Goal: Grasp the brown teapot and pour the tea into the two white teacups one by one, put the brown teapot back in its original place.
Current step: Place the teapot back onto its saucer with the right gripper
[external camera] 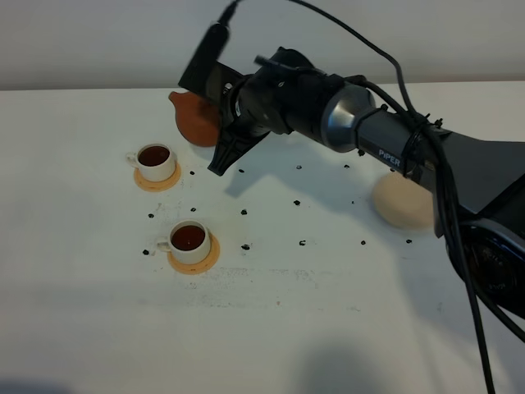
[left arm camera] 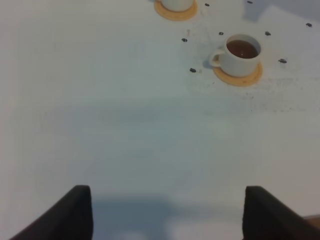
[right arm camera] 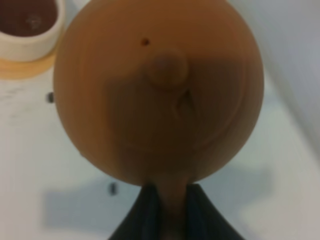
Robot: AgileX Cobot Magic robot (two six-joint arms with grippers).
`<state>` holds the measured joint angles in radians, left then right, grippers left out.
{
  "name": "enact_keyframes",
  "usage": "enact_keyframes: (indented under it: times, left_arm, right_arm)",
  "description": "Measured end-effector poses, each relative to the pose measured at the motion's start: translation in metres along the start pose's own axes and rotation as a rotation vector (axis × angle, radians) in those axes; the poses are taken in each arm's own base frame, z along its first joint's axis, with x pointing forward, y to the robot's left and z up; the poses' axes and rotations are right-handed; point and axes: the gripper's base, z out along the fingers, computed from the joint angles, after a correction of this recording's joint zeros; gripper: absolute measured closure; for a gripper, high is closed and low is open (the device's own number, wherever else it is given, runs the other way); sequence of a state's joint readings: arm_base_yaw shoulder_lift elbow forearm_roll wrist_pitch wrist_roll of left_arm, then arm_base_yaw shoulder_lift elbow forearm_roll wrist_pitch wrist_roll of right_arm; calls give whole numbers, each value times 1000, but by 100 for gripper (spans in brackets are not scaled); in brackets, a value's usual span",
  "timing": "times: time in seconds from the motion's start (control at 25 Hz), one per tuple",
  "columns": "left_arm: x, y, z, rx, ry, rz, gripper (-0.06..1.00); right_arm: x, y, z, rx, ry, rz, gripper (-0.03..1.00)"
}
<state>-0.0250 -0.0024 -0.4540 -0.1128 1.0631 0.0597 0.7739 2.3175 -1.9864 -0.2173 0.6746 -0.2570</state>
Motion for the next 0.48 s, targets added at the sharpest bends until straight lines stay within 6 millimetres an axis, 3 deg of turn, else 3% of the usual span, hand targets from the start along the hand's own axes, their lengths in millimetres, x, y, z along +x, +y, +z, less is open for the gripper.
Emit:
enact_keyframes:
  times: [0.16, 0.48]
  left_arm:
    - [0, 0, 0, 0, 0, 0, 35]
    - [0, 0, 0, 0, 0, 0, 35]
  right_arm:
    - [6, -3, 1, -90, 12, 142, 87]
    - [10, -9, 2, -127, 17, 246, 87]
